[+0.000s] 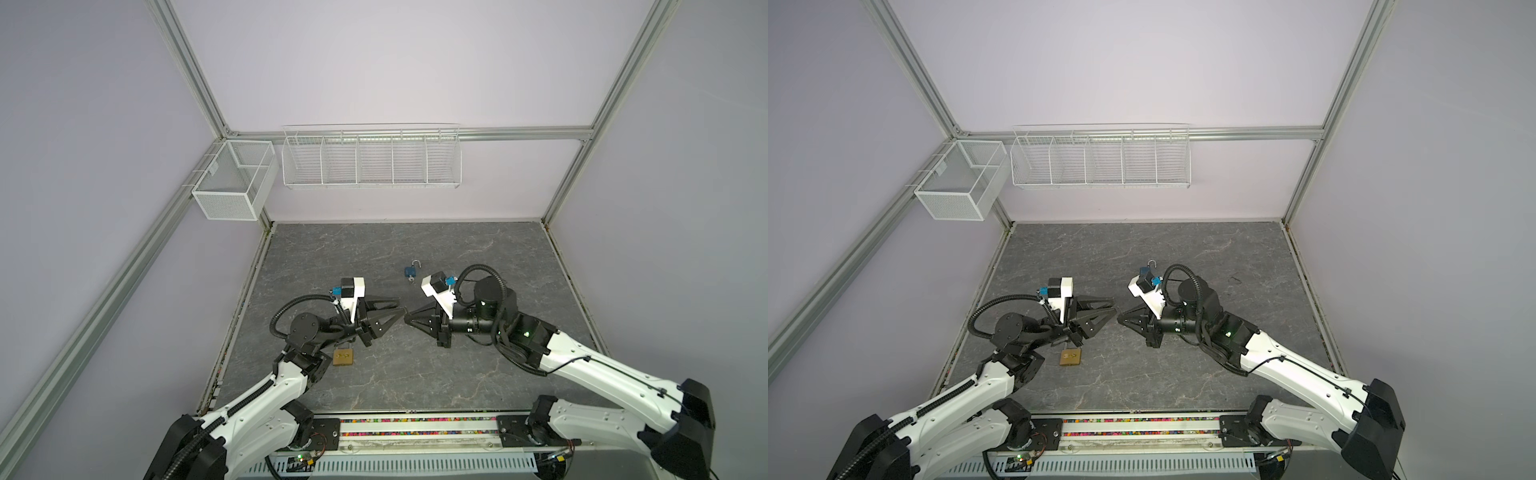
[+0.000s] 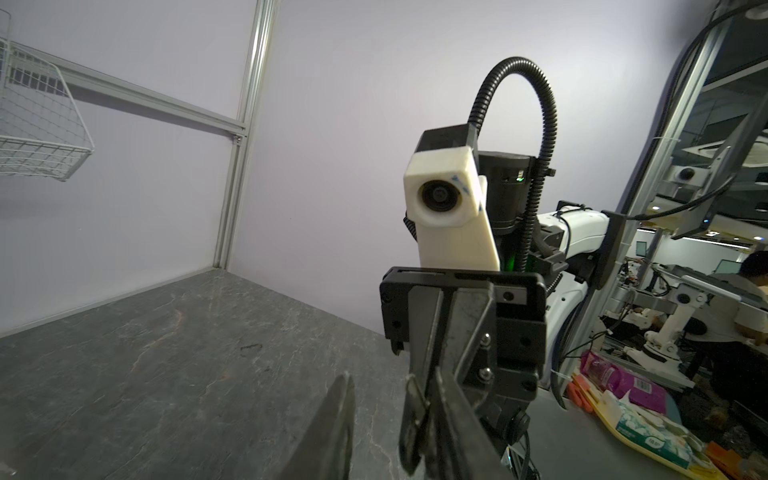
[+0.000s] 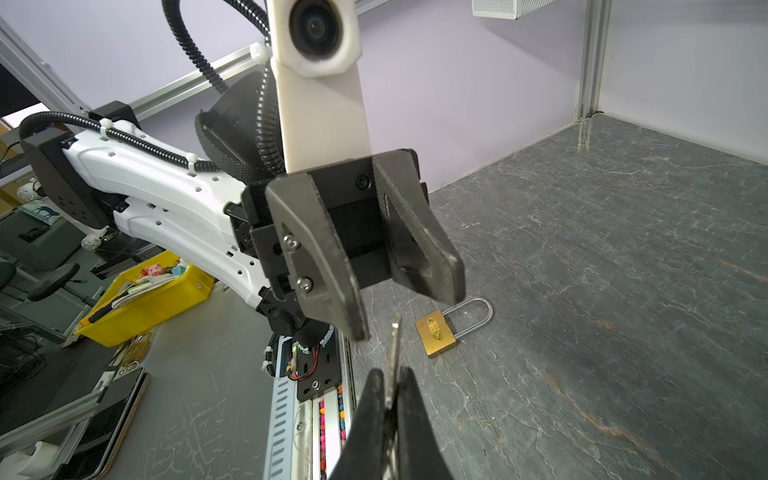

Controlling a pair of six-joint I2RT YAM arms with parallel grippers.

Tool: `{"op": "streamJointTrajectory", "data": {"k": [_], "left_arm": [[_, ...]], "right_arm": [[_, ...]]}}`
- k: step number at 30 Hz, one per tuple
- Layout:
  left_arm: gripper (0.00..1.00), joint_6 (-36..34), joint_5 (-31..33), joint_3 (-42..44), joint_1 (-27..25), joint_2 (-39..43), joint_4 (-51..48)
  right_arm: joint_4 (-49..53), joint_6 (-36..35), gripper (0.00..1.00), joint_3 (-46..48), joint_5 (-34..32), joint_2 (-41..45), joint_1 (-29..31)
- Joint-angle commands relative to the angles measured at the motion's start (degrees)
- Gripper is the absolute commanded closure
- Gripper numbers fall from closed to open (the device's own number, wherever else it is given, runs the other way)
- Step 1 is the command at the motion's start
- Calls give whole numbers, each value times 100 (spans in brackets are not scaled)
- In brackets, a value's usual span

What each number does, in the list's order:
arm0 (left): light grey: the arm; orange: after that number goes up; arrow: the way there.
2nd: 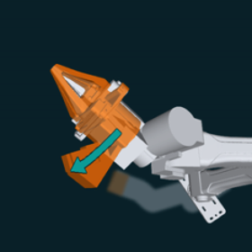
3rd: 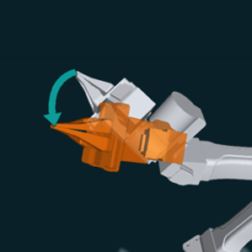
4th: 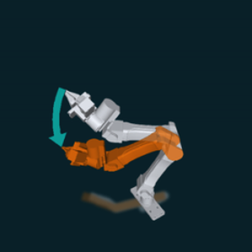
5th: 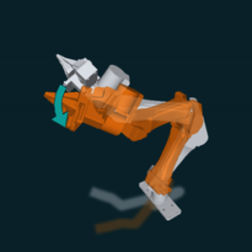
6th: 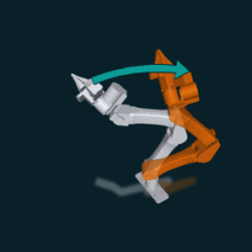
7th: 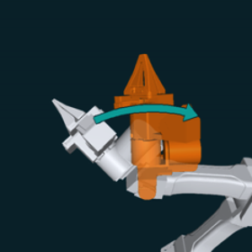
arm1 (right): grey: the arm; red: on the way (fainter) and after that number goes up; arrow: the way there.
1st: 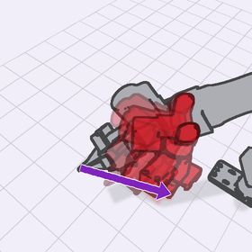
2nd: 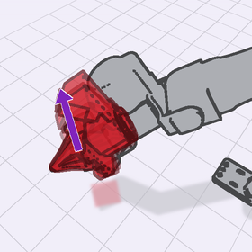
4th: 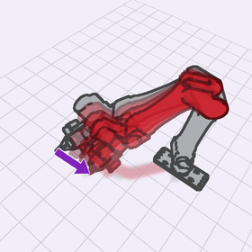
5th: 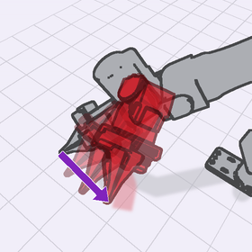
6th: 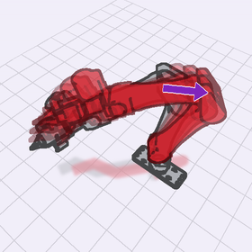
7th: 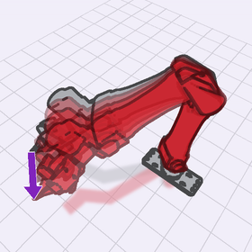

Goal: Unlock with the key
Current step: 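Hold the key above the brass padlock with the right gripper while the left hovers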

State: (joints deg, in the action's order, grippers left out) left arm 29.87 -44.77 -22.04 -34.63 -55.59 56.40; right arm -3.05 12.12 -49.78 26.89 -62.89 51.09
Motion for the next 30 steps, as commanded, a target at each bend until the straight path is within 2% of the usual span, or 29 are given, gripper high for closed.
{"op": "streamJointTrajectory", "data": {"k": [1, 12, 21, 30], "left_arm": [[66, 281, -367, -227, 25, -67, 476], [67, 368, -942, -560, 35, -300, 47], [67, -50, -763, -546, 35, -180, -492], [81, 271, -1119, -666, 29, -361, -207]], "right_arm": [[85, -157, 93, -23, 97, 14, -30], [-3, -163, 93, -242, 149, -126, -29], [59, -181, 93, -287, 146, -74, -29], [24, -175, 93, -306, 158, -144, -29]]}}
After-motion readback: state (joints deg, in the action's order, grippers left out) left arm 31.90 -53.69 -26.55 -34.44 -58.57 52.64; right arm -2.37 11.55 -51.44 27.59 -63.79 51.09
